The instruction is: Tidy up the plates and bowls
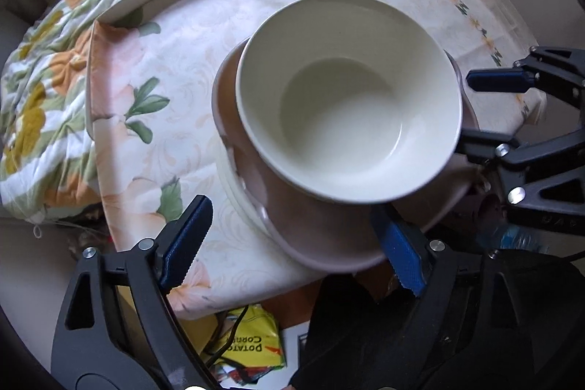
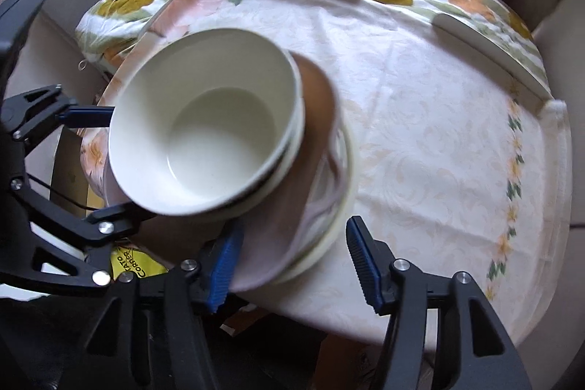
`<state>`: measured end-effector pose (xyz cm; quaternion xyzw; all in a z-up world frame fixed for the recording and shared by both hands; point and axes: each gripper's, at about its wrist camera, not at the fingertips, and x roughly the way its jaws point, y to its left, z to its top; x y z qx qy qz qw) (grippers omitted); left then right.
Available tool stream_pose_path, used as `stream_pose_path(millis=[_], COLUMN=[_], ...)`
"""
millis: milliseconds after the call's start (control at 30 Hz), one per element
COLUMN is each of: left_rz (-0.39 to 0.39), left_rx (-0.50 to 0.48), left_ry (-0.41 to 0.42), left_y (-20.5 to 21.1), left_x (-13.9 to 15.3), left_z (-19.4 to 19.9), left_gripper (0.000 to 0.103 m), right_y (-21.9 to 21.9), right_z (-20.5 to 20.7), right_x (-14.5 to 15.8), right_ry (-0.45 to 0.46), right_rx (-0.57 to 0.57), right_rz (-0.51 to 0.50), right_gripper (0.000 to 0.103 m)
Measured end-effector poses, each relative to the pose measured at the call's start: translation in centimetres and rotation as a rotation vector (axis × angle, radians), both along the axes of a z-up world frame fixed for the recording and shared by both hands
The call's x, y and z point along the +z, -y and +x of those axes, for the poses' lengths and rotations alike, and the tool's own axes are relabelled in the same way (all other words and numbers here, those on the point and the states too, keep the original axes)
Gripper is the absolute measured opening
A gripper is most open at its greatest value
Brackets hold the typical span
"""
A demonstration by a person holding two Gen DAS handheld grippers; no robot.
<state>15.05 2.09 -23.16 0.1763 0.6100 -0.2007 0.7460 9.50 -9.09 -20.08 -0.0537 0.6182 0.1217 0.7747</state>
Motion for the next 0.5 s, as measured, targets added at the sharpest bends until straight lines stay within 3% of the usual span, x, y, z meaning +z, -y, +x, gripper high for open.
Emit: stream_pose_path(millis=[167, 267, 433, 467, 500], left_rz=[-0.021, -0.048, -0.137, -0.156, -0.179], left_rx=[0.040, 0.094, 0.222, 0.247, 0.273], left_ry=[0.009, 0.056, 0.212, 0.255, 0.304], left_y=[-1.0, -1.6, -2.4, -2.5, -2.5], left_x=[1.6, 3.7, 9.6, 11.0, 12.7], left_z=[-1.0, -2.4, -5.5, -6.3, -7.3], left_gripper=[0.088, 0.088, 0.088, 0.088, 0.088], right_y=[0.3, 0.5, 1.2, 1.7, 2.1], right_z=[-1.5, -2.4, -4.7, -5.4, -5.8], right_x=[2.1, 3.5, 8.2, 9.8, 10.7], right_ry=[0.031, 0.061, 0.200, 0.249, 0.278], right_rx=[-0.033, -0.043, -0.044, -0.057, -0.066], right_rz=[0.025, 0.050, 0.071, 0.077, 0.079], right_gripper=[0.054, 0.054, 0.054, 0.056, 0.069])
